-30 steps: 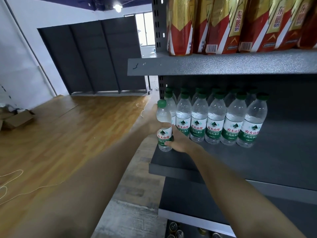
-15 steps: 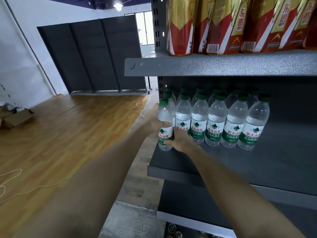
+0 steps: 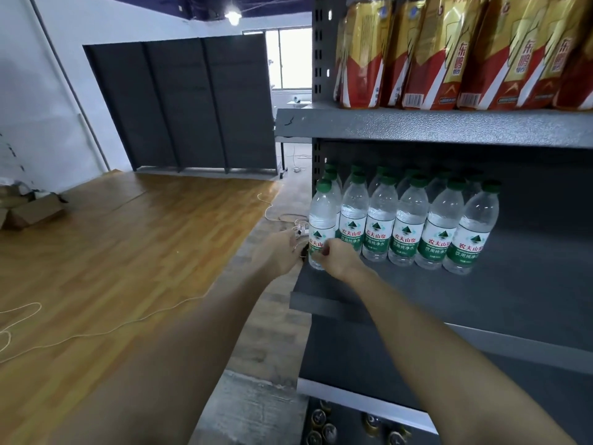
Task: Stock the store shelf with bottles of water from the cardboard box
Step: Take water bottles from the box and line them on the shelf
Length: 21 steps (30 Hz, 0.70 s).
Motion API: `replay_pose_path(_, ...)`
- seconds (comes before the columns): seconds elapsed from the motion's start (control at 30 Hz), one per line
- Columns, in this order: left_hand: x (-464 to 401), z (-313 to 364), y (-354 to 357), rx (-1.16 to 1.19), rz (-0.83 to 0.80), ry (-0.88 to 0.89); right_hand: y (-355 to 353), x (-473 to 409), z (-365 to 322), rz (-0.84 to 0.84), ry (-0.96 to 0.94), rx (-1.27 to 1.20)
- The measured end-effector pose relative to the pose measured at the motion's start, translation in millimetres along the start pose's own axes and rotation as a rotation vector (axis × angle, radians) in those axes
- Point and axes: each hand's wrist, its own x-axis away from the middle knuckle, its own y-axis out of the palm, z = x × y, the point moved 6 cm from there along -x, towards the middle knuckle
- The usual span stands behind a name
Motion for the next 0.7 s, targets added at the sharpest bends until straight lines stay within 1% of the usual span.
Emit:
replay_pose_path(0.13,23,-41,2,-0.036,-0.034,-0.070,20,23,-25,-0.062,-0.069,-0.067)
replay_pose_path(0.23,50,-71,6,-0.051,-0.068,-0.100,46,46,-39,-0.112,-0.067,-0.114)
replay_pose_path(0.33,83,-99,20,-0.120,-0.103,-0.087,87,73,-46,-0.237,-0.059,-0.063)
replay_pose_path(0.47,134,-132,57,-0.117,-0.242,-0.098,151,111,-45,-0.422,-0.036,0.022)
replay_pose_path(0.53,162,-152,73,-0.075,-0.267,-0.146,184,127,-38,-0.479,-0.009,0.052)
replay_pose_path(0.6,190,-175,93,-0.028,-0.316,-0.236,217,144,-29,-0.537,0.017,0.073)
replay_pose_path(0.7,231,-209,124,0.015,-0.396,-0.369,262,166,-16,-0.663,0.038,0.176)
